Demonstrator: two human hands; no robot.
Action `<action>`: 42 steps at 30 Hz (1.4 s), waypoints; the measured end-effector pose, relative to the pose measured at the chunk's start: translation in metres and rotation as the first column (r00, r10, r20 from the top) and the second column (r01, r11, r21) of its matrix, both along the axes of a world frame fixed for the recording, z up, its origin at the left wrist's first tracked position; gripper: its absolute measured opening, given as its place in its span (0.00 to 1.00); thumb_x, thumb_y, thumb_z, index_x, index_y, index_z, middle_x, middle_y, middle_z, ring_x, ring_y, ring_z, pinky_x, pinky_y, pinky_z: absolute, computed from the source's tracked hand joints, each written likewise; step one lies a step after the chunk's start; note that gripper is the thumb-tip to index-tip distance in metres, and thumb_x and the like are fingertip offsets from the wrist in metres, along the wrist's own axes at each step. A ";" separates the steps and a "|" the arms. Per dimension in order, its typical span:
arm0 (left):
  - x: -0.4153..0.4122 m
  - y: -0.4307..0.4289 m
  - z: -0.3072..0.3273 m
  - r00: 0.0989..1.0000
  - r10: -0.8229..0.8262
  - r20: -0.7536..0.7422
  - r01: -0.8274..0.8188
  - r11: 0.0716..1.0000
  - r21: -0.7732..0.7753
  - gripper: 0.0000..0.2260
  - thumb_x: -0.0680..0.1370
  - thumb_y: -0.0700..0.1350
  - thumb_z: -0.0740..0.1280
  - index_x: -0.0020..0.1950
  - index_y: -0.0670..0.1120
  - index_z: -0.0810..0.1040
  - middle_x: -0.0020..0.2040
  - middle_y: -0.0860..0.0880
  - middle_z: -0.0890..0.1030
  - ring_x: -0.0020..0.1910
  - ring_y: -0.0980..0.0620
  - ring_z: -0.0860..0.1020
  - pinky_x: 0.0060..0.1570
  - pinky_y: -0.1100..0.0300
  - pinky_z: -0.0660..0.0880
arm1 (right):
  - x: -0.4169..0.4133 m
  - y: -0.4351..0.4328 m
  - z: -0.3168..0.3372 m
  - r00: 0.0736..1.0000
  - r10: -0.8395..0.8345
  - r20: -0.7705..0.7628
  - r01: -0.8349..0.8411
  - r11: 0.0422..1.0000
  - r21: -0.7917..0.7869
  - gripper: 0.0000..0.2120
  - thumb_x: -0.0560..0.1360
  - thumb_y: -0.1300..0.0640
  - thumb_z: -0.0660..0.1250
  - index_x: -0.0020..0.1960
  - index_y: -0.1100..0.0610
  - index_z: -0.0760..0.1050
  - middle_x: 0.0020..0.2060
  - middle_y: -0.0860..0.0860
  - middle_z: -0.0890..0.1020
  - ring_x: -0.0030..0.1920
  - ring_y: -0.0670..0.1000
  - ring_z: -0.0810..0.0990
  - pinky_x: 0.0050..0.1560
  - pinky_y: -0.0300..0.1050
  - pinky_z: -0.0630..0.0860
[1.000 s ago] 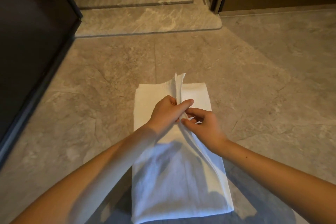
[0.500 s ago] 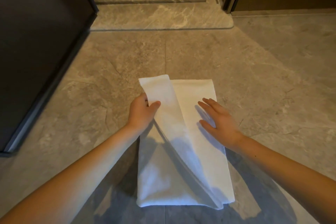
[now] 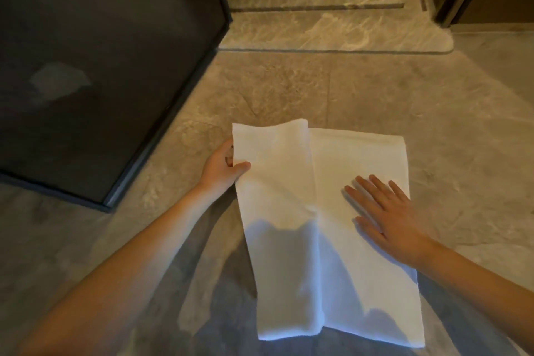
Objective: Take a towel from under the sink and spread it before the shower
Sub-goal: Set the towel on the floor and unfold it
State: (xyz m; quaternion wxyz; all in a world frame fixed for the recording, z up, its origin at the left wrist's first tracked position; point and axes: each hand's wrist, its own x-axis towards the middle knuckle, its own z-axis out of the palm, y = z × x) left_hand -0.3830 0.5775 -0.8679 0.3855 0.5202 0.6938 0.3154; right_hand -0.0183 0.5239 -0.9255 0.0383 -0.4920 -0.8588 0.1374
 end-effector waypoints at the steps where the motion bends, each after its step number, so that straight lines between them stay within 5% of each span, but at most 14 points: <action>1: -0.004 -0.002 -0.002 0.998 0.027 0.050 -0.025 0.999 -0.027 0.22 0.75 0.40 0.71 0.68 0.49 0.70 0.50 0.51 0.82 0.38 0.64 0.81 0.32 0.72 0.74 | -0.006 -0.001 0.001 1.000 0.000 0.004 0.000 1.000 -0.007 0.27 0.82 0.39 0.44 0.79 0.44 0.50 0.79 0.48 0.54 0.79 0.50 0.46 0.77 0.54 0.49; 7: -0.008 -0.009 -0.020 0.899 0.186 0.396 -0.107 0.972 -0.211 0.21 0.75 0.38 0.71 0.67 0.43 0.72 0.58 0.43 0.82 0.54 0.46 0.82 0.50 0.53 0.80 | -0.050 -0.001 -0.001 0.998 -0.039 0.051 0.042 0.997 -0.063 0.31 0.79 0.38 0.41 0.79 0.48 0.50 0.78 0.49 0.53 0.78 0.51 0.47 0.77 0.53 0.46; 11: -0.004 -0.015 -0.031 0.796 0.246 0.553 -0.093 0.952 -0.290 0.16 0.76 0.35 0.69 0.64 0.39 0.75 0.56 0.43 0.83 0.53 0.47 0.83 0.46 0.55 0.81 | -0.053 -0.005 -0.013 0.993 -0.062 0.098 0.070 0.994 -0.086 0.30 0.79 0.38 0.43 0.79 0.47 0.52 0.78 0.48 0.53 0.78 0.53 0.48 0.77 0.54 0.46; 14: -0.006 -0.014 -0.034 0.844 0.214 0.491 -0.110 0.966 -0.233 0.18 0.75 0.33 0.69 0.65 0.42 0.74 0.58 0.44 0.82 0.55 0.48 0.82 0.51 0.52 0.80 | -0.044 -0.005 -0.016 0.994 -0.061 0.092 0.069 0.994 -0.083 0.29 0.80 0.38 0.45 0.79 0.44 0.52 0.78 0.46 0.52 0.78 0.52 0.49 0.77 0.53 0.46; 24: -0.002 -0.006 -0.036 0.924 0.056 0.377 -0.018 0.995 -0.103 0.19 0.75 0.35 0.70 0.65 0.47 0.74 0.54 0.50 0.83 0.52 0.53 0.82 0.44 0.60 0.80 | 0.014 -0.009 -0.005 0.985 -0.119 0.122 0.132 0.986 -0.101 0.28 0.79 0.36 0.42 0.78 0.39 0.45 0.79 0.45 0.50 0.78 0.47 0.42 0.77 0.52 0.44; 29: 0.000 -0.002 -0.031 0.926 0.055 0.373 -0.030 0.997 -0.072 0.16 0.75 0.35 0.70 0.57 0.53 0.77 0.52 0.53 0.83 0.49 0.56 0.83 0.40 0.64 0.79 | -0.036 0.004 0.008 0.989 -0.145 -0.008 0.145 0.989 -0.035 0.29 0.80 0.41 0.45 0.79 0.48 0.54 0.78 0.50 0.56 0.78 0.53 0.51 0.76 0.55 0.50; 35: -0.015 0.002 -0.029 0.963 0.055 0.263 -0.041 0.997 -0.059 0.18 0.76 0.37 0.70 0.64 0.48 0.75 0.53 0.54 0.81 0.48 0.61 0.82 0.39 0.68 0.78 | -0.088 0.026 -0.003 0.983 -0.180 -0.039 0.176 0.981 -0.084 0.26 0.83 0.52 0.49 0.80 0.53 0.49 0.79 0.51 0.54 0.79 0.52 0.48 0.77 0.50 0.45; 42: -0.040 0.016 -0.027 0.998 0.008 0.067 -0.007 1.000 -0.016 0.15 0.76 0.38 0.70 0.59 0.53 0.74 0.49 0.60 0.79 0.45 0.65 0.78 0.37 0.74 0.74 | -0.092 0.025 -0.017 0.994 0.009 0.111 -0.005 0.999 -0.039 0.30 0.80 0.40 0.41 0.80 0.51 0.49 0.79 0.51 0.55 0.78 0.54 0.50 0.77 0.55 0.47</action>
